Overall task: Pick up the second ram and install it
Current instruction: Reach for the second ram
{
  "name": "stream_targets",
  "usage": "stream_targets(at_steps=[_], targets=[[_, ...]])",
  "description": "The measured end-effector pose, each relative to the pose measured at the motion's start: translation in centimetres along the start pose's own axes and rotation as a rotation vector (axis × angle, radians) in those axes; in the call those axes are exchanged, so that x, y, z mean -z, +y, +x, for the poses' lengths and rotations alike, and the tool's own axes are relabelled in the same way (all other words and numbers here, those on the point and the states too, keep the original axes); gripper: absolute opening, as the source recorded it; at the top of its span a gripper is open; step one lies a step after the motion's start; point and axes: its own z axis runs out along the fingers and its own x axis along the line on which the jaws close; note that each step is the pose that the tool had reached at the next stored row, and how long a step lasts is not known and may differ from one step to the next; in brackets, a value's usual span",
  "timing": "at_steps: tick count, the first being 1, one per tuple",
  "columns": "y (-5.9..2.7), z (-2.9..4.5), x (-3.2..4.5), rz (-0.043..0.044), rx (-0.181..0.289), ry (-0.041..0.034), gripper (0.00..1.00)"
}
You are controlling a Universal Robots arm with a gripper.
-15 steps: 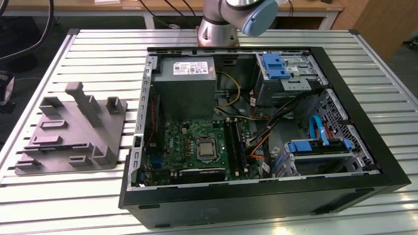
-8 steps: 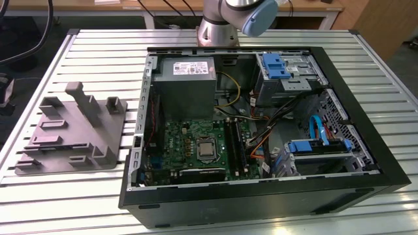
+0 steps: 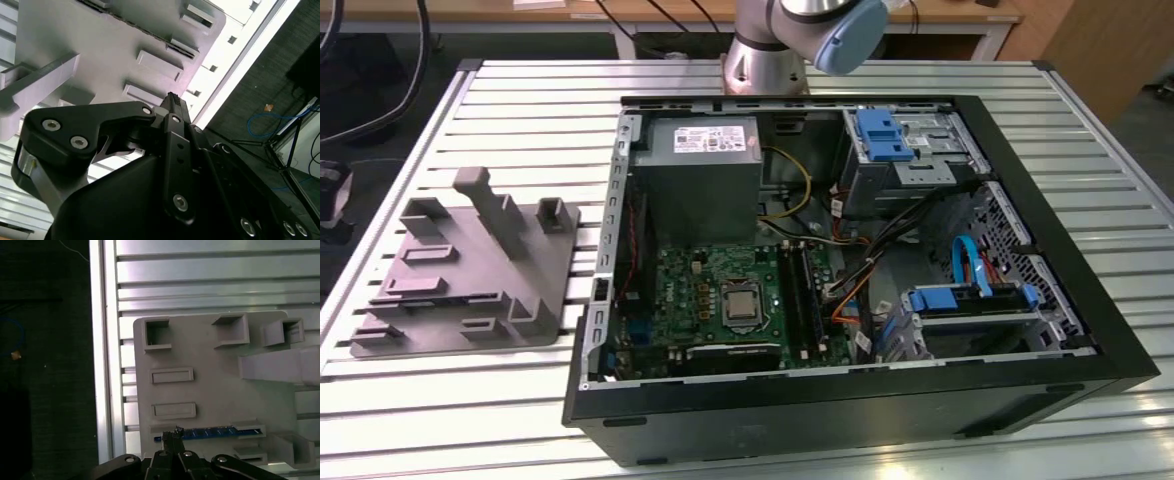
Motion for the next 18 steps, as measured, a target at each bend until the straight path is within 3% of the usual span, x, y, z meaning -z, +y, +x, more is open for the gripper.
stream_targets(at_steps=[8, 10, 14, 18], targets=[[0.12, -2.23, -1.02, 0.0098, 0.003, 0.0007, 0.10], [0.16, -2.72, -1.16, 0.0171, 0.004, 0.0003, 0.10], [0.21, -3.51, -1.37, 0.0403, 0.006, -0.0005, 0.10], [0.23, -4.17, -2.10, 0.0437, 0.014, 0.0013, 0.10]])
